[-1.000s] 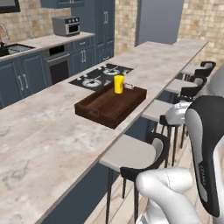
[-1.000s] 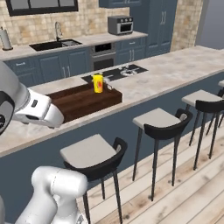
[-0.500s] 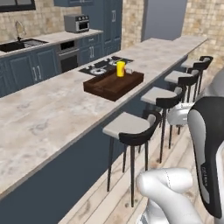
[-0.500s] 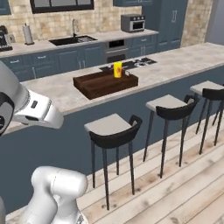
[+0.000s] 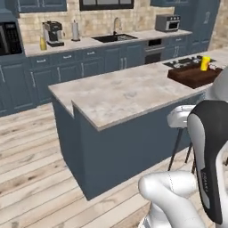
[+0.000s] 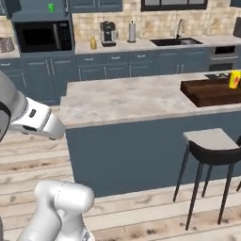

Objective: There is a tray on the dining counter. Grab the cup, mug, and pitcher and place them on the tray. The pitcher may be placed next to the tray if it cannot fit the tray.

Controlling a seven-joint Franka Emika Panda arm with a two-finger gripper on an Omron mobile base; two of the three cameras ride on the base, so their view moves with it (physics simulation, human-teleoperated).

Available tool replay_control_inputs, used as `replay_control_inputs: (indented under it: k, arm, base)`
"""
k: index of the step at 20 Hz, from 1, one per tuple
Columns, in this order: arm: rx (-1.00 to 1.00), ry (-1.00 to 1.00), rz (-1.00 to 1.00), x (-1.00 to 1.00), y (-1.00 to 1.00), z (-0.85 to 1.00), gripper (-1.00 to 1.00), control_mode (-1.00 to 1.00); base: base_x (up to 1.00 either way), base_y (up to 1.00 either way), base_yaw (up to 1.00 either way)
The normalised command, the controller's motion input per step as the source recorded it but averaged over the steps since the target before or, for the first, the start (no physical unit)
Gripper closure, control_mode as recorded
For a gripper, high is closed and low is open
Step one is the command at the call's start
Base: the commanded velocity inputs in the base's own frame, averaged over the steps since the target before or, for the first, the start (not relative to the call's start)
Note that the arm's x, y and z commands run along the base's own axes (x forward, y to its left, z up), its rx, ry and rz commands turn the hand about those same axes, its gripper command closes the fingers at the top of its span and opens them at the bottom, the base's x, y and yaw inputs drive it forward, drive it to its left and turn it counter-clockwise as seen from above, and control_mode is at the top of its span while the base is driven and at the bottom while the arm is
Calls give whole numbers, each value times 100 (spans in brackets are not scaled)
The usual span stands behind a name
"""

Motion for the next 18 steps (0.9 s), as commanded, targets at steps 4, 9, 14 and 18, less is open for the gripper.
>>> replay_control_inputs:
  k: [4,9,14,18]
  arm:
    - [0,0,0,0,0,0,-100,100]
    - [0,0,0,0,0,0,-100,100]
    - [0,0,0,0,0,0,-100,100]
    - [0,0,0,0,0,0,-100,100]
  base:
    - [-36,100,66]
    - [8,100,51]
    - [74,92,19]
    - [96,66,5]
